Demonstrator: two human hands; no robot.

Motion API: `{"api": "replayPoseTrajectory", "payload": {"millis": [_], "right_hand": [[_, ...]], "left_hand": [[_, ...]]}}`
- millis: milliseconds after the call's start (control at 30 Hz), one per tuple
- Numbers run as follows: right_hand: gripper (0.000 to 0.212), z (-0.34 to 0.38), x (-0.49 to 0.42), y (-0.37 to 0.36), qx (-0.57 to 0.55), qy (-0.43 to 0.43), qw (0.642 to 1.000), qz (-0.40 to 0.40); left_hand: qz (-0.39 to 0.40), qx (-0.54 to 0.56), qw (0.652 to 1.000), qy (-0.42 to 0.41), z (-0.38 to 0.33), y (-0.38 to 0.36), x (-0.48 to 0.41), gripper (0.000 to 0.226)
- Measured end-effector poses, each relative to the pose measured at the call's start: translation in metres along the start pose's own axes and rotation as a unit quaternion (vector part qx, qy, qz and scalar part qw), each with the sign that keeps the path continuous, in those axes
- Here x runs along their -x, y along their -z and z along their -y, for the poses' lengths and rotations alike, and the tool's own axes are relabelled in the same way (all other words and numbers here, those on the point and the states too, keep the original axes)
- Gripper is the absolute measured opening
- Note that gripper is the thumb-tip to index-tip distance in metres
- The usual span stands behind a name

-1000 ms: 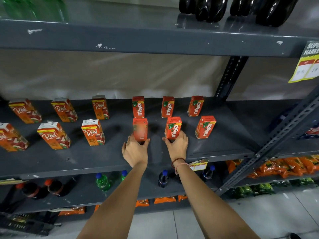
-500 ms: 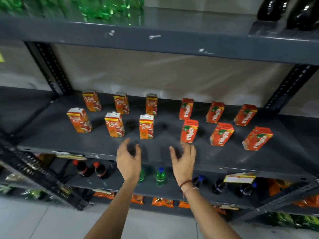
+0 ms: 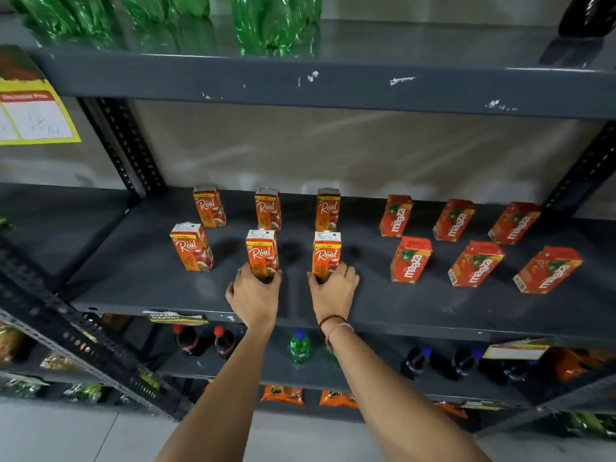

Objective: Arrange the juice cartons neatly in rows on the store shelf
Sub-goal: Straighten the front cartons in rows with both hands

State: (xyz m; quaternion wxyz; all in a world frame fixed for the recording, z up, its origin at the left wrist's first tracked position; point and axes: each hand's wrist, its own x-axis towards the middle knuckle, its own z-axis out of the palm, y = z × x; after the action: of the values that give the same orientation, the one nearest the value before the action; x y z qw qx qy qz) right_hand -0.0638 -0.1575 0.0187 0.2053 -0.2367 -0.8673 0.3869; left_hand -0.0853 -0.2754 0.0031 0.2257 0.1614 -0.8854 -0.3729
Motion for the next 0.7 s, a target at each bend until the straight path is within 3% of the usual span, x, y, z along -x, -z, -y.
{"api": "replayPoseTrajectory", "payload": {"millis": [333, 700], "right_hand": [[0.046, 0.003, 0.007, -0.002, 0.008, -0.004, 0.999, -0.033], [0.050, 0.003, 0.011, 0.004, 0.011, -0.001, 1.000, -0.017]], "left_hand": [[-0.002, -0.011, 1.000, -0.011, 0.006, 0.003, -0.002, 0.038], [0.013, -0.012, 1.000, -0.015, 0.005, 0.008, 0.001, 0.044]]}}
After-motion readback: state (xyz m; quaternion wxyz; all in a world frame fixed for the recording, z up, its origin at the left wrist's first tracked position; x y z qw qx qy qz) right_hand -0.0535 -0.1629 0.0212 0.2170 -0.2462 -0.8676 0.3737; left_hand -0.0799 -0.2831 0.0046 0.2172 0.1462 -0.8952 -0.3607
